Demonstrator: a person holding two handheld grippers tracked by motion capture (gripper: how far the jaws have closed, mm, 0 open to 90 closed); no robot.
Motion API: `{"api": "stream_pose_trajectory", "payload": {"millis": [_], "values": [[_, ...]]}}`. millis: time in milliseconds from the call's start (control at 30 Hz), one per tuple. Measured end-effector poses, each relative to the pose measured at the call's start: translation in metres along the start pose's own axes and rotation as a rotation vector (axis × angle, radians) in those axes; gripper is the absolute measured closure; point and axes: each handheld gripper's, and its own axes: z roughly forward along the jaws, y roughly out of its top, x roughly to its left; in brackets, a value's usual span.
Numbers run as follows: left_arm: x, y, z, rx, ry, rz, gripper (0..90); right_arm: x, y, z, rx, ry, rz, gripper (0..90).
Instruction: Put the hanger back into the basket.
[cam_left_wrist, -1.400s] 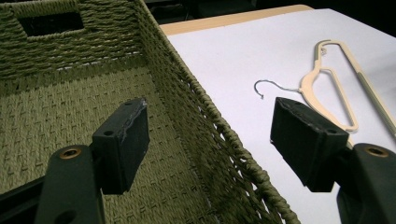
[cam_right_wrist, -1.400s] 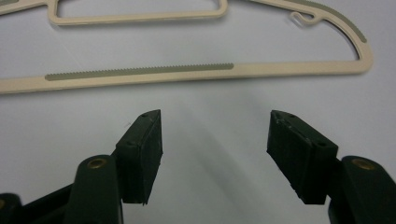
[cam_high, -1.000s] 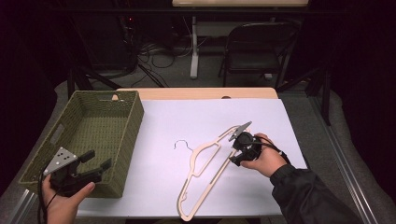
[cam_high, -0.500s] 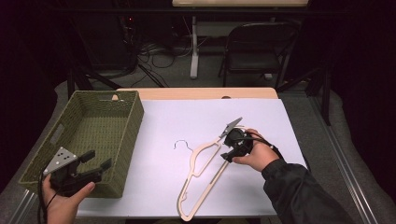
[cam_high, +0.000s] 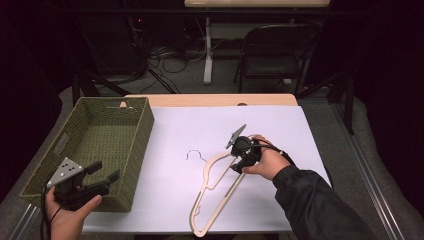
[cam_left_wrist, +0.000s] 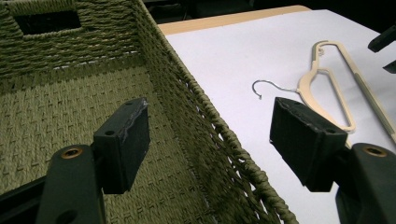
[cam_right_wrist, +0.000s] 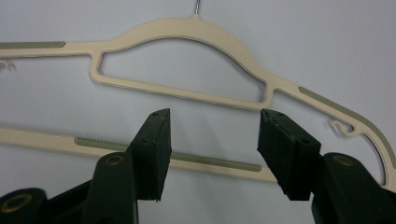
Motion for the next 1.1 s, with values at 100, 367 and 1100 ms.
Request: {"api": "stream_pose_trajectory", "payload": {"millis": [100,367,1100], "values": [[0.000,0.000,0.000,0.001,0.000,0.004,28.7,0.001,0.003,0.003,0.020,0.009,-0.036,44.6],[0.000,0.000,0.001,0.003,0.001,0.008,28.7,0.000,0.009,0.014,0.061,0.024,-0.084,46.8],[0.001,-0.001,0.002,0.005,-0.001,0.005,28.8,0.010,0.024,0.050,0.150,0.060,-0.239,41.7]]}}
